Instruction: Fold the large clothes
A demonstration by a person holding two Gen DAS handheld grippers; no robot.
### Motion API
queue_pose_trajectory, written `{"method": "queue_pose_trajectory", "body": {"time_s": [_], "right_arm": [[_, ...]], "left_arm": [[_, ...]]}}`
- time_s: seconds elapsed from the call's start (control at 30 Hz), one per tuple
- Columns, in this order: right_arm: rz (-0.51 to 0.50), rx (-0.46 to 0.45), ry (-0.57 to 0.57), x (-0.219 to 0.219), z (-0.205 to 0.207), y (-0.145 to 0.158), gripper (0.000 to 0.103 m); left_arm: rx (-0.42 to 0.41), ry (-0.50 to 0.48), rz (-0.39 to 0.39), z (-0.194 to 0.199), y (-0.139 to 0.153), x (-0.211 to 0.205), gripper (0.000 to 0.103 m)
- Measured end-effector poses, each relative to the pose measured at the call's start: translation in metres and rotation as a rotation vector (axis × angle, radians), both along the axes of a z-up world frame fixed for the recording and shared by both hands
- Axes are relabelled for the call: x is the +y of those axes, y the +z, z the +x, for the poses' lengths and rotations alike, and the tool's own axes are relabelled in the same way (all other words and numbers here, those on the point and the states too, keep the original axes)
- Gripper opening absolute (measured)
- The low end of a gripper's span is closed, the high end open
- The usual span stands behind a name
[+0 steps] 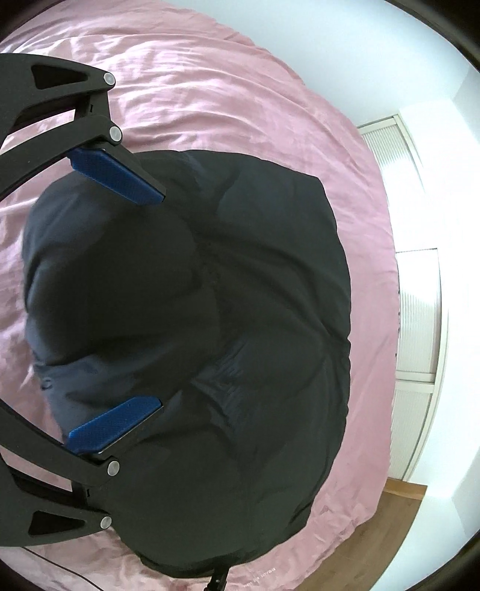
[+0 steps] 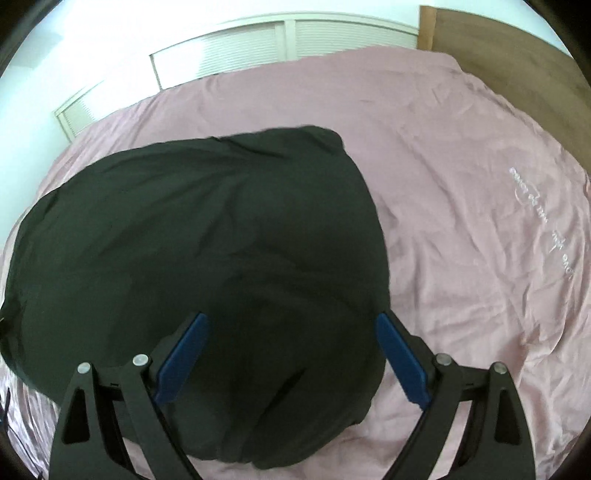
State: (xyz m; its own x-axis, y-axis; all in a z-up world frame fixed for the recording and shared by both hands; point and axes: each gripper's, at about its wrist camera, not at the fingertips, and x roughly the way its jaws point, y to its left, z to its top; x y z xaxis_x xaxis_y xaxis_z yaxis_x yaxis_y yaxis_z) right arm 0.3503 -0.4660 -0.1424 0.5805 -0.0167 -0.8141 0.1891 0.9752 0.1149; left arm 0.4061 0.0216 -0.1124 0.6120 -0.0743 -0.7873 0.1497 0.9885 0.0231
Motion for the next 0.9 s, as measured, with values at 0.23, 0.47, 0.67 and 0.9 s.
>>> {"method": "queue_pose_trajectory", "body": {"time_s": [0.23,0.47,0.67,0.9], "right_arm": [[0.014,-0.011,0.031,0.021,-0.018,0.009,0.093],[0.062,-0.015,-0.025,-0.002,-0.024,0.005,0.102],[0.135,-0.045,-0.110,-0.056,-0.018,0.007,0.103],[0.364,0.002,-0.160,-0.116,0.009,-0.029,0.103]], "left_arm": [[-0.005,0.003,-0.005,-0.011,0.004,0.010,0.102],[0.034,0.080,-0.080,-0.002,0.001,0.049,0.102],[0.093,0.208,-0.218,0.027,-0.010,0.113,0.102],[0.250,0.204,-0.625,0.075,-0.052,0.162,0.102]]}}
